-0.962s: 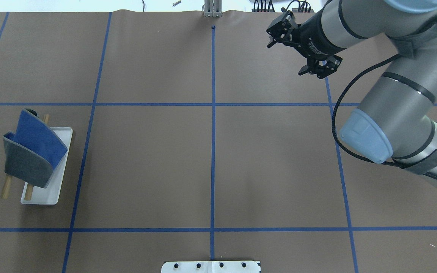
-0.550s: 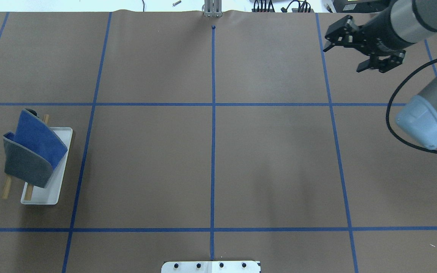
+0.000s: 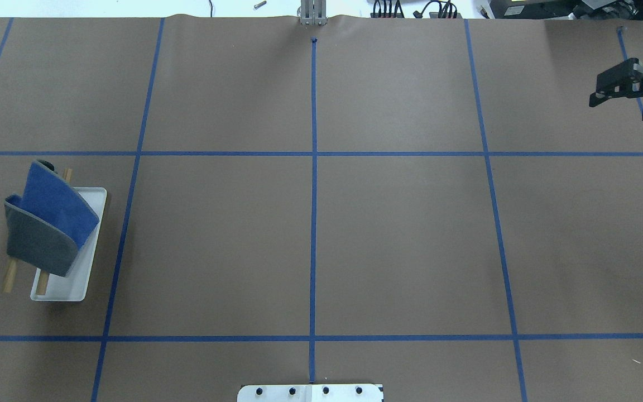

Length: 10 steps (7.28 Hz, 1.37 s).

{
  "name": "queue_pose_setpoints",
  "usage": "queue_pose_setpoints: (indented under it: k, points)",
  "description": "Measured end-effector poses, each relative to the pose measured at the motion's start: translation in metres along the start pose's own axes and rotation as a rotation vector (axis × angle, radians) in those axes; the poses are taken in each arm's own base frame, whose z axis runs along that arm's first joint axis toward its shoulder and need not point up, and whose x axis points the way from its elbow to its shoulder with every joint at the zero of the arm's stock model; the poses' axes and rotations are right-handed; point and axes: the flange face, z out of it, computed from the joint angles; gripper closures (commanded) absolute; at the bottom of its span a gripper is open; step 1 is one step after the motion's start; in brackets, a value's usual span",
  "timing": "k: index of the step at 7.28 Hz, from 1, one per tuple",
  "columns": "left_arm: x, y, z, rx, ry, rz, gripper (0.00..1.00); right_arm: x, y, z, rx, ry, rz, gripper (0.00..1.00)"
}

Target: Hang towel on rack

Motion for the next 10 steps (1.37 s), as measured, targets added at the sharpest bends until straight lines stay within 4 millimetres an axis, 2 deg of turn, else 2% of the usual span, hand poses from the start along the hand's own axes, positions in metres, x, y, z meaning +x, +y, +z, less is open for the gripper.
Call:
queue_pose_setpoints:
  k: [2, 3, 5, 6, 7, 10]
  points:
    - [0.013, -0.028, -0.007, -0.146, -0.011, -0.01, 0.02, 0.08, 0.008, 0.018, -0.079, 0.029, -0.122, 0.0]
    - [0.017, -0.031, -0.009, -0.219, -0.011, -0.001, 0.02, 0.116, 0.009, 0.026, -0.116, 0.021, -0.171, 0.0]
    - [0.014, -0.022, -0.009, -0.301, 0.026, 0.074, 0.02, 0.173, 0.015, 0.035, -0.156, 0.018, -0.251, 0.0]
    - [0.012, -0.014, -0.008, -0.325, 0.051, 0.091, 0.02, 0.194, 0.021, 0.039, -0.171, 0.021, -0.284, 0.0]
    - [0.01, -0.006, -0.01, -0.337, 0.062, 0.095, 0.02, 0.207, 0.026, 0.041, -0.18, 0.023, -0.302, 0.0]
    - [0.01, 0.005, -0.017, -0.335, 0.064, 0.101, 0.02, 0.213, 0.03, 0.041, -0.189, 0.006, -0.307, 0.0]
